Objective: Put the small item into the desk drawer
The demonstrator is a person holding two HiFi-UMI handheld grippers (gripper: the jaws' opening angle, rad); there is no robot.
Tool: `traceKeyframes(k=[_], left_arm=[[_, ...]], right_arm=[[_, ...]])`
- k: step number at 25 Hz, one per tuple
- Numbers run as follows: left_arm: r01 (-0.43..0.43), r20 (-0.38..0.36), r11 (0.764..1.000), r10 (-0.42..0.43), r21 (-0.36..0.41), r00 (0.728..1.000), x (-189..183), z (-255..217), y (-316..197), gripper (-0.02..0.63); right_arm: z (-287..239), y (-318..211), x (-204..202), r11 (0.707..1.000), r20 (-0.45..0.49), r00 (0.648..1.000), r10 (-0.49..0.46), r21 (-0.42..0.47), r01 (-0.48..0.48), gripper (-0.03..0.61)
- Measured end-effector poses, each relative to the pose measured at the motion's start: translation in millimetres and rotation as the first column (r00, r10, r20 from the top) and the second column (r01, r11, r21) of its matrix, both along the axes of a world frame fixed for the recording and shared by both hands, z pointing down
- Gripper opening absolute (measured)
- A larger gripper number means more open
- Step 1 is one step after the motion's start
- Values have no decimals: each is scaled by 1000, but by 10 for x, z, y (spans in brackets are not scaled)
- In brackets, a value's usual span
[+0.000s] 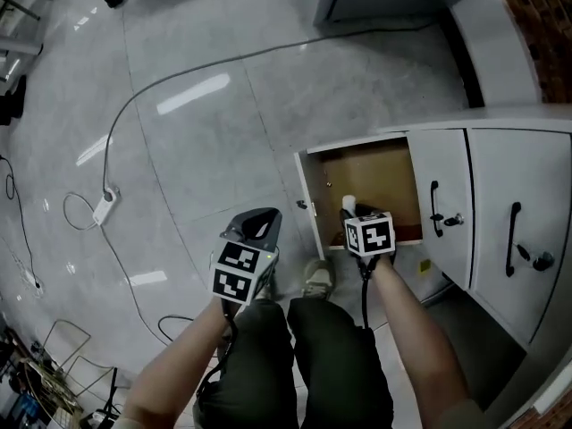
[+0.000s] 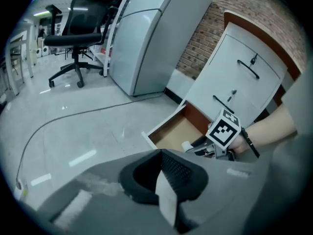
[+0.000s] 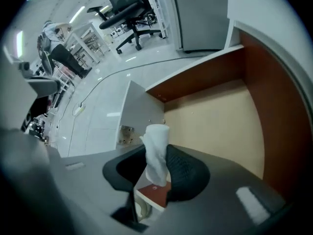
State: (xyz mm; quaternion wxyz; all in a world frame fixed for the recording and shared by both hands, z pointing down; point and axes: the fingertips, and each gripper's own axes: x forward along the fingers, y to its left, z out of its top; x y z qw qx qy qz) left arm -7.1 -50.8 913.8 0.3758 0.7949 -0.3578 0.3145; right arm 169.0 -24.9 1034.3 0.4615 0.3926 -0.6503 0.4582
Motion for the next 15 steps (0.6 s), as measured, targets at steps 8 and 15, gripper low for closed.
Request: traceKeyframes(k=[8, 15], left_arm=[[11, -24, 1000, -11, -22, 1000, 28, 624, -68, 3], [-40, -32, 999, 40, -11, 999, 18, 915, -144, 3]], right_arm=[[708, -15, -35, 999, -22, 1000, -18, -40, 17, 130], [1092, 24, -53, 998, -31, 999, 8, -65, -10, 131]])
